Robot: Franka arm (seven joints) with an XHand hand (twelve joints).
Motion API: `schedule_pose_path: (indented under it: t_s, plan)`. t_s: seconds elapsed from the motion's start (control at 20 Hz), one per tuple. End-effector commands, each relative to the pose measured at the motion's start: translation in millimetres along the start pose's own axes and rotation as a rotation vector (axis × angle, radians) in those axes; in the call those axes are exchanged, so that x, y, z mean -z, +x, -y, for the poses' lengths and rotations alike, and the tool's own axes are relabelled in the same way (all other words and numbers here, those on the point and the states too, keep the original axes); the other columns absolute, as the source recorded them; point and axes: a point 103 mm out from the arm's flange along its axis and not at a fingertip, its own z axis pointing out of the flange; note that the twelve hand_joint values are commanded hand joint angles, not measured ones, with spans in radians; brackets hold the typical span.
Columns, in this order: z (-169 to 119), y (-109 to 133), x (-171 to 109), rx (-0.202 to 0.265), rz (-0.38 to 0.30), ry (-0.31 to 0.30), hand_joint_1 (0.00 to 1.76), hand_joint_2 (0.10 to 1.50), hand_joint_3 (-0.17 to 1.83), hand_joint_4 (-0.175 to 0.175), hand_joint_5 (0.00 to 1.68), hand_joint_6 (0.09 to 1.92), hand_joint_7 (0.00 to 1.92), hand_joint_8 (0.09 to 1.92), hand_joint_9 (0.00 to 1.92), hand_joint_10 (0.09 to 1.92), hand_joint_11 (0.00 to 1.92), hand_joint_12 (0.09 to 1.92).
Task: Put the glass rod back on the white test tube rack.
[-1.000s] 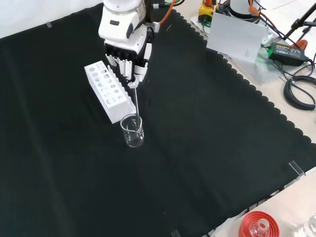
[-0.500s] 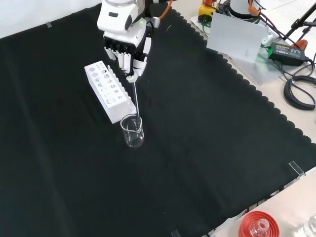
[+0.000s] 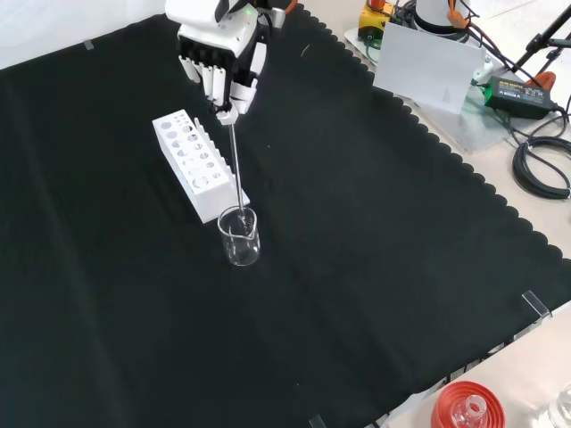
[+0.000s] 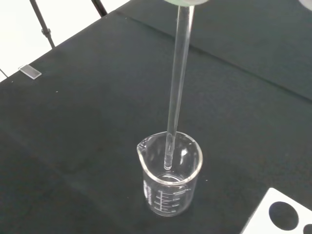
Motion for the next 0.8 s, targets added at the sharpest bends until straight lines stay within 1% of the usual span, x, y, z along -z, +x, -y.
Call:
schedule_pose_path:
  t_s: [0.05, 0.8]
  plan:
    - [13, -11, 6, -0.031, -0.003, 0.002, 1.22, 1.08, -0.17, -0.175, 1.26, 0.57, 1.59, 0.8, 1.86, 0.45, 1.66, 0.76]
    - [51, -45, 21, -0.105, 0.008, -0.006, 1.22, 1.08, -0.17, -0.175, 1.26, 0.57, 1.6, 0.79, 1.86, 0.44, 1.66, 0.77]
